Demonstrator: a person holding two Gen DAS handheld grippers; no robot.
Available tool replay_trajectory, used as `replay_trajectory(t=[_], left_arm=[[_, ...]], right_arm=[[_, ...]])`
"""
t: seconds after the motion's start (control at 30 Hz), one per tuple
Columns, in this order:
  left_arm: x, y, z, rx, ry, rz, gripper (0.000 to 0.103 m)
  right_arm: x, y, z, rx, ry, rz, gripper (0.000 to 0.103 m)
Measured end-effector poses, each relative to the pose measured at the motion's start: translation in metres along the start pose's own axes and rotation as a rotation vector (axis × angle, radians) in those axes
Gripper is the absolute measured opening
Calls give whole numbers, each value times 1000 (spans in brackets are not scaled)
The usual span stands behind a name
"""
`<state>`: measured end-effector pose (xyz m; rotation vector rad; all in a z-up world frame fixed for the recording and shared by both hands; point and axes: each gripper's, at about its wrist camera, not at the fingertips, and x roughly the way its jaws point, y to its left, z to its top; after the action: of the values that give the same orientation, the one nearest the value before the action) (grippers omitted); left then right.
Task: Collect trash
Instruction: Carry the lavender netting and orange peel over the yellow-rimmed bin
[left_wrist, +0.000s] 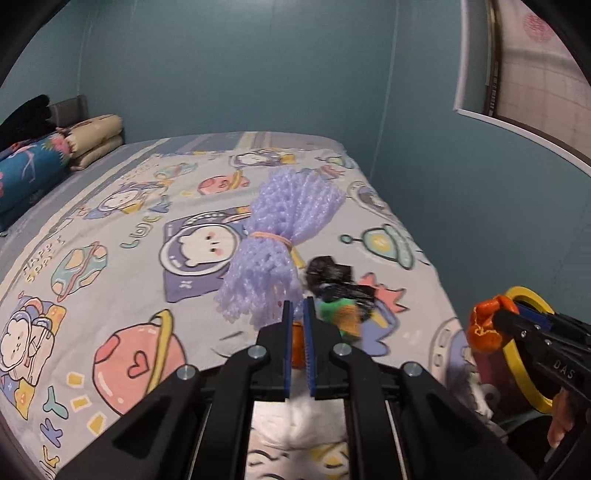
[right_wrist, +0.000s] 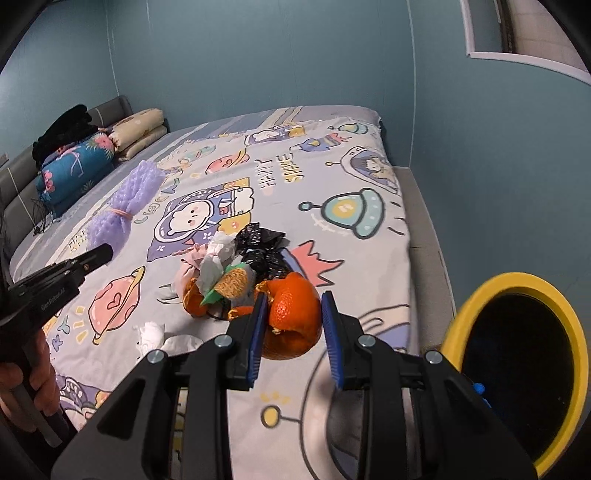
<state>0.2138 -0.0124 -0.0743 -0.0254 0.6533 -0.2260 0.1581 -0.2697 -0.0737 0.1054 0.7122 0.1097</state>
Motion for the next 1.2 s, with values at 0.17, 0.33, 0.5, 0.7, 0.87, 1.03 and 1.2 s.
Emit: replay_trajectory(t=[0.17,0.33,0.5,0.7,0.87,1.03,1.2], left_arm=[[-12,-24,1,27,-1,-31,5],[-20,-53,6,58,-1,-63,5],[-28,-82,9,94,-10,-95,5],[-35,-114,15,118,-23,-132,5],[-36,-145,18,149,-25,-169,5],[-31,-179,19,184,-12,-210,6],[-26,-207,17,209,3,-245,6]], right_arm=[[-26,-22,-4,17,-31,-41,28],[-43,-47,-7,41,-52,-65,28],[-60,-74,-9,80,-73,-93,28],[-78,-99,-11,107,-99,-123,28],[-88,-119,-11,133,-117,-152,28],[-95,-141,-11,160,-125,-187,28],[-99,-157,-12,182,-123,-213,28]])
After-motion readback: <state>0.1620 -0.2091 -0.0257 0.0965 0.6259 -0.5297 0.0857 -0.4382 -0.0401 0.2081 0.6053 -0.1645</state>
